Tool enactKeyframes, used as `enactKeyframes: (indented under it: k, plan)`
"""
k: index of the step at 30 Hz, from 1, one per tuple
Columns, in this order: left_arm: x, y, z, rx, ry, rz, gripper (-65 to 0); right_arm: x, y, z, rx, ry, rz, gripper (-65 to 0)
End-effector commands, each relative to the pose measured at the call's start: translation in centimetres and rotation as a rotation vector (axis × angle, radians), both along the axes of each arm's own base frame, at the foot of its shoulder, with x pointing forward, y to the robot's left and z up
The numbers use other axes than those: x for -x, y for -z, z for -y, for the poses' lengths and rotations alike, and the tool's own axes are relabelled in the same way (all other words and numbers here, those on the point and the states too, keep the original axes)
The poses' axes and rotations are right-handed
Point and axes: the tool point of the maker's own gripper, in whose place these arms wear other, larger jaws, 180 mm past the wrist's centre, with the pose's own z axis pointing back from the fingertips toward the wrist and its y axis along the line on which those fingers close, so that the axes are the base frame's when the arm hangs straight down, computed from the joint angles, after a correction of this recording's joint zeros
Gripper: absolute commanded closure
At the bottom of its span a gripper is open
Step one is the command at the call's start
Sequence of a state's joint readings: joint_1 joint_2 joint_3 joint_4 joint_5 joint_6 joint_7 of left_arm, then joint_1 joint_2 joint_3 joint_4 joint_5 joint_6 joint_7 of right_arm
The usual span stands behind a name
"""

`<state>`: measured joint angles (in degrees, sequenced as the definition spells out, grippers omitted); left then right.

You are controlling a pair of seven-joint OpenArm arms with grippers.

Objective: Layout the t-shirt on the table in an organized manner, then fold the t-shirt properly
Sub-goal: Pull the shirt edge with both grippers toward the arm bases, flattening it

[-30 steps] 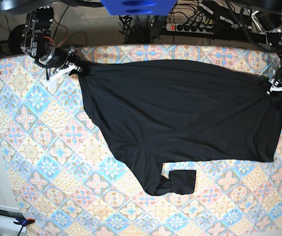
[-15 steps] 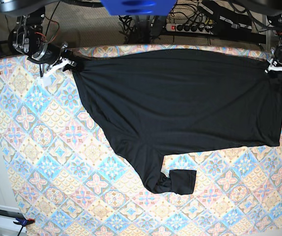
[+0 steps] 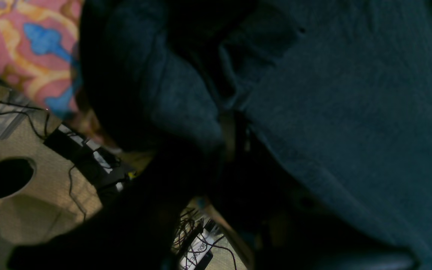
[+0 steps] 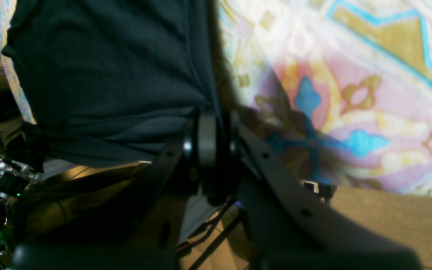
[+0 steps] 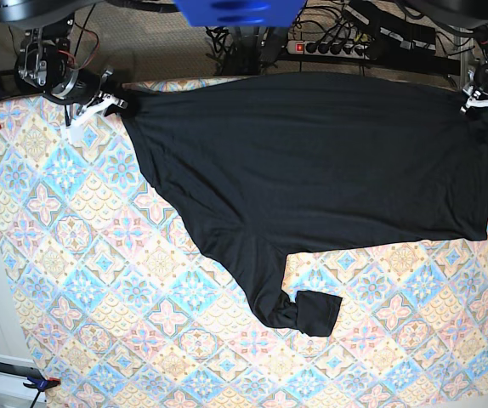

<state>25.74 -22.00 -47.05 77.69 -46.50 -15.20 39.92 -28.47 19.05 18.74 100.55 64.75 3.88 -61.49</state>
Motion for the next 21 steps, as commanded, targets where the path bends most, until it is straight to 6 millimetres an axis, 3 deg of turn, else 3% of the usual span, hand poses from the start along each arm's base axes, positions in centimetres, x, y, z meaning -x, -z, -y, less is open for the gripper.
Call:
enactKeyframes:
  k: [1, 8, 14, 21]
  plan:
    - [-0.4, -1.6, -1.7, -0.062, -0.011, 0.024, -0.2, -0.8, -0.6, 0.9, 0.031, 0.011, 0.034, 0.0]
    - [-0.1, -1.2, -1.3, -0.031, -0.005, -0.002, -9.7, -0.9, -0.6, 1.0, 0.034, 0.013, 0.037, -0.1]
    - [-0.2, -1.2, -1.0, -0.004, 0.007, -0.014, -21.2, -0.9, -0.6, 1.3, 0.037, 0.038, 0.023, -4.8]
    - [-0.6, -6.4, -2.8, -0.065, -0.02, 0.088, -25.0, -0.9, -0.6, 1.6, 0.04, 0.064, 0.009, -8.9]
